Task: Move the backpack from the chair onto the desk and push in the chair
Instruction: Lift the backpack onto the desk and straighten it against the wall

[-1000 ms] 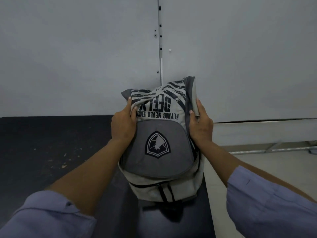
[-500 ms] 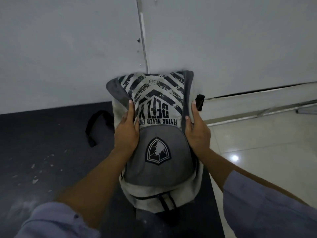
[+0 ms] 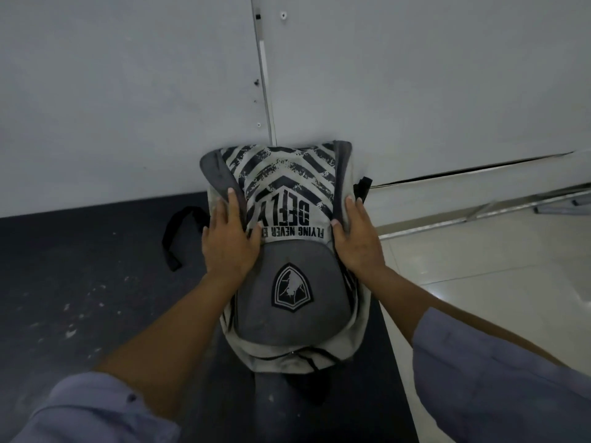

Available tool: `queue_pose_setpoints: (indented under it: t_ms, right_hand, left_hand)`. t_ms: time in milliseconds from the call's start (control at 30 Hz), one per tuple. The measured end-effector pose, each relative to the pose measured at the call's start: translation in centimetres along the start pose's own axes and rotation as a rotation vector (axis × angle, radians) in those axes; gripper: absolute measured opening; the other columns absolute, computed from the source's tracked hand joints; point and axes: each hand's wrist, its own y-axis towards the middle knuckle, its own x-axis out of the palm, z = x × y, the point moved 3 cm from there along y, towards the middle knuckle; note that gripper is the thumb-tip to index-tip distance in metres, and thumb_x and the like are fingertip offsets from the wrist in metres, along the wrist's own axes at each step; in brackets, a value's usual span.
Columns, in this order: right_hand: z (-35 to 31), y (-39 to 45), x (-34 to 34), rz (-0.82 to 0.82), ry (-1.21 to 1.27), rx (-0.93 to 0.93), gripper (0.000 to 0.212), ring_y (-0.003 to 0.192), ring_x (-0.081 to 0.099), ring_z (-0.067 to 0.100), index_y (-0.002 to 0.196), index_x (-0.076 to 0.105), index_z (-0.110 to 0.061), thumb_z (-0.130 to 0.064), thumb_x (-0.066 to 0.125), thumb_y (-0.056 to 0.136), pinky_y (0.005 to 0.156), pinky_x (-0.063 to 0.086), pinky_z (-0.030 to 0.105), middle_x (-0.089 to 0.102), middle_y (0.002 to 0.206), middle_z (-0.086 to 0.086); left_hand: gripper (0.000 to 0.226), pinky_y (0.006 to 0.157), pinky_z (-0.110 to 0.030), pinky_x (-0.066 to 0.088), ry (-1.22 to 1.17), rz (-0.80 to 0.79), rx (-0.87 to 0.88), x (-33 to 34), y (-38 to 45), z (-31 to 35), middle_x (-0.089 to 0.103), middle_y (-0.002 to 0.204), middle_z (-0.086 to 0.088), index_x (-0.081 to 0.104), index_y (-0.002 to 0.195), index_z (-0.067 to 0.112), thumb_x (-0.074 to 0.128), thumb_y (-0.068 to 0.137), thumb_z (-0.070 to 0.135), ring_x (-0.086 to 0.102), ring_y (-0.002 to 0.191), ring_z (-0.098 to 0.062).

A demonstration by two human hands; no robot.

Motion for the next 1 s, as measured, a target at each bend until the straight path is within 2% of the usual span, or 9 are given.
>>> queue_pose_setpoints:
  t_ms: [133, 200, 300, 400, 567, 733, 800, 933, 1000]
  right_hand:
    - [-0.4, -1.3, -2.1, 0.035, 0.047, 0.008, 0.056, 0.152, 0.025, 0.021, 0.155, 0.035, -0.019, -0.036, 0.049, 0.104, 0.116, 0.017, 0.027, 0.03, 0.163, 0.007]
    - [0.0, -1.2, -3.2, 0.046, 0.087, 0.0, 0.054, 0.148, 0.033, 0.022, 0.152, 0.04, -0.015, -0.035, 0.05, 0.103, 0.12, 0.024, 0.031, 0.039, 0.159, 0.007]
    - [1.3, -0.1, -4.6, 0.062, 0.085, -0.014, 0.05, 0.139, 0.046, 0.021, 0.149, 0.046, -0.015, -0.034, 0.05, 0.102, 0.116, 0.035, 0.033, 0.051, 0.151, 0.004]
    - [3.0, 1.7, -5.6, 0.071, 0.117, -0.009, 0.048, 0.133, 0.053, 0.021, 0.146, 0.051, -0.016, -0.036, 0.051, 0.102, 0.112, 0.041, 0.036, 0.058, 0.145, 0.004]
    - [6.8, 6.1, -6.1, -0.011, 0.167, 0.063, 0.046, 0.127, 0.057, 0.022, 0.144, 0.054, -0.017, -0.037, 0.051, 0.102, 0.106, 0.045, 0.033, 0.062, 0.138, 0.006]
    - [8.7, 10.9, -5.0, -0.159, 0.236, 0.267, 0.047, 0.122, 0.059, 0.027, 0.136, 0.06, -0.009, -0.04, 0.051, 0.102, 0.1, 0.043, 0.029, 0.065, 0.131, 0.011]
    - [8.7, 12.6, -4.0, -0.211, 0.3, 0.365, 0.047, 0.12, 0.06, 0.028, 0.13, 0.064, -0.006, -0.042, 0.053, 0.101, 0.099, 0.043, 0.03, 0.068, 0.124, 0.01]
    - [8.9, 15.1, -1.7, -0.227, 0.43, 0.508, 0.038, 0.096, 0.065, 0.024, 0.105, 0.072, -0.006, -0.042, 0.062, 0.096, 0.08, 0.045, 0.025, 0.068, 0.099, 0.006]
    - [9.2, 15.9, -0.9, -0.179, 0.46, 0.559, 0.033, 0.09, 0.068, 0.026, 0.096, 0.075, -0.005, -0.037, 0.069, 0.091, 0.083, 0.054, 0.031, 0.074, 0.097, 0.009]
  left_hand:
    - [0.073, 0.118, -0.06, 0.03, 0.032, 0.102, 0.139, -1.3, 0.0, 4.9, 0.021, 0.167, -0.015, 0.023, 0.159, 0.015, 0.046, 0.1, 0.05, 0.02, 0.153, -0.035]
    - [0.068, 0.117, -0.059, 0.031, 0.023, 0.104, 0.205, -1.2, 0.2, 8.0, 0.027, 0.164, -0.015, 0.032, 0.155, 0.013, 0.048, 0.099, 0.049, 0.024, 0.152, -0.036]
    - [0.062, 0.115, -0.059, 0.034, 0.027, 0.106, 0.248, 0.0, 0.3, 11.9, 0.034, 0.161, -0.016, 0.044, 0.149, 0.013, 0.051, 0.098, 0.047, 0.028, 0.151, -0.036]
    - [0.061, 0.117, -0.06, 0.03, 0.032, 0.098, 0.255, 1.7, 1.0, 15.1, 0.034, 0.162, -0.016, 0.046, 0.15, 0.014, 0.051, 0.099, 0.047, 0.026, 0.152, -0.034]
    - [0.072, 0.12, -0.063, 0.018, 0.084, 0.086, 0.119, 4.8, 2.9, 18.5, 0.024, 0.166, -0.014, 0.038, 0.155, 0.016, 0.047, 0.097, 0.057, 0.014, 0.156, -0.032]
    - [0.102, 0.118, -0.069, 0.01, 0.148, 0.026, -0.06, 7.0, 3.8, 20.0, 0.007, 0.17, -0.009, 0.015, 0.162, 0.013, 0.048, 0.087, 0.075, -0.002, 0.157, -0.027]
    - [0.107, 0.119, -0.068, 0.008, 0.155, 0.002, -0.116, 7.6, 4.2, 20.3, 0.006, 0.17, -0.007, 0.012, 0.162, 0.01, 0.051, 0.086, 0.074, -0.004, 0.157, -0.025]
    - [0.081, 0.121, -0.066, 0.012, 0.13, 0.057, -0.191, 8.1, 4.8, 19.7, 0.023, 0.167, -0.006, 0.028, 0.158, 0.008, 0.054, 0.094, 0.051, 0.011, 0.157, -0.022]
    - [0.069, 0.121, -0.064, 0.014, 0.097, 0.089, -0.223, 8.0, 4.8, 19.4, 0.035, 0.162, -0.008, 0.036, 0.154, 0.007, 0.056, 0.097, 0.039, 0.024, 0.154, -0.021]
